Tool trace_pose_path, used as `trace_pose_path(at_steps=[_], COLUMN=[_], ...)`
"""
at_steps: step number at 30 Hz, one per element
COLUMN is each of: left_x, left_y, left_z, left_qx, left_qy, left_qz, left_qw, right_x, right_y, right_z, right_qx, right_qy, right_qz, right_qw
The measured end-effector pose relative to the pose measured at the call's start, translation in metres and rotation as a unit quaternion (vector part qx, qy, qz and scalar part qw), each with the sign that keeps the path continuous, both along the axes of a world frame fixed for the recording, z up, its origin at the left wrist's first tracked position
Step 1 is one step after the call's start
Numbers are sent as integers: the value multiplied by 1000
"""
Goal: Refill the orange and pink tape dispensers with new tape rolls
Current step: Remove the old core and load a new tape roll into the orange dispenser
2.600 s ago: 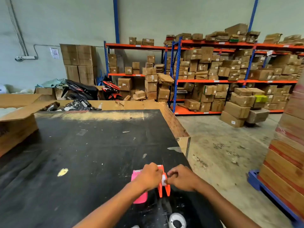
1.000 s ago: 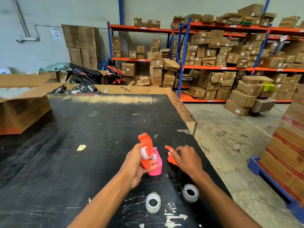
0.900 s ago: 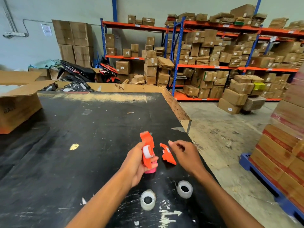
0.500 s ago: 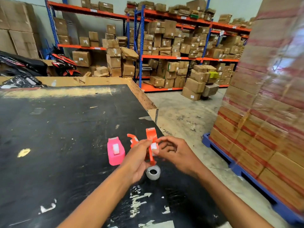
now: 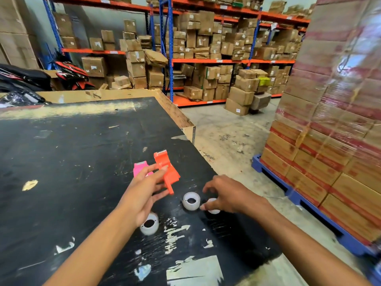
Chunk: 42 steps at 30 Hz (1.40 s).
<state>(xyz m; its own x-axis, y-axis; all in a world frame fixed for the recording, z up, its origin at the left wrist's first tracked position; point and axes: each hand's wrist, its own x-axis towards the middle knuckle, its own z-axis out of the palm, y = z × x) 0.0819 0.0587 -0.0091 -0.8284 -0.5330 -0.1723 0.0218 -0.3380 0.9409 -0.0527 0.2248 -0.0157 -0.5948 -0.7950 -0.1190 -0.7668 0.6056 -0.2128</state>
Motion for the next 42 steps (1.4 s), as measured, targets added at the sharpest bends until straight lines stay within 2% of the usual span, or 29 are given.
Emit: trace_pose_path(at_steps=[2,6,8,9,10,12,14,19,23,30,34,42], left_x=[8,25,37,40,40,48,54,67,70,66,63,46], left_y=[-4,-12,-18,-20,-19,-22,-25,-34,-40,-45,-46,-46], left_z=[1,1,2,2,2,4,7,9,7,0,-5,-8], left_qx=[-6,0,5,7,7,1,2,9,8,-26,-23,-4], left_qy=[1,4,8,13,12,16,18,30,32,21,22,23], left_qz=[5,19,41,40,33,36,39,52,55,98,99,80], left_qw=[1000,1000,999,999,999,999,999,998,998,995,995,997], right_x=[6,17,22,23,26,32,38,44,40,39,36,22], right_y=[-13,-39,-47,-48,-47,-54,-63,-83,-93,-106,-108,-106], right_z=[3,-4,-4,-2,3,17,26,28,26,17,17,21], right_qx=[-4,17,-64,-131,-204,-306,-326,-312,-313,-337,-350,-374], right_qy=[17,-13,-67,-132,-218,-366,-417,-424,-450,-520,-474,-451], right_qz=[28,62,51,28,-1,-1,26,61,75,81,102,138], right_qw=[999,998,994,982,954,879,848,848,833,781,802,799])
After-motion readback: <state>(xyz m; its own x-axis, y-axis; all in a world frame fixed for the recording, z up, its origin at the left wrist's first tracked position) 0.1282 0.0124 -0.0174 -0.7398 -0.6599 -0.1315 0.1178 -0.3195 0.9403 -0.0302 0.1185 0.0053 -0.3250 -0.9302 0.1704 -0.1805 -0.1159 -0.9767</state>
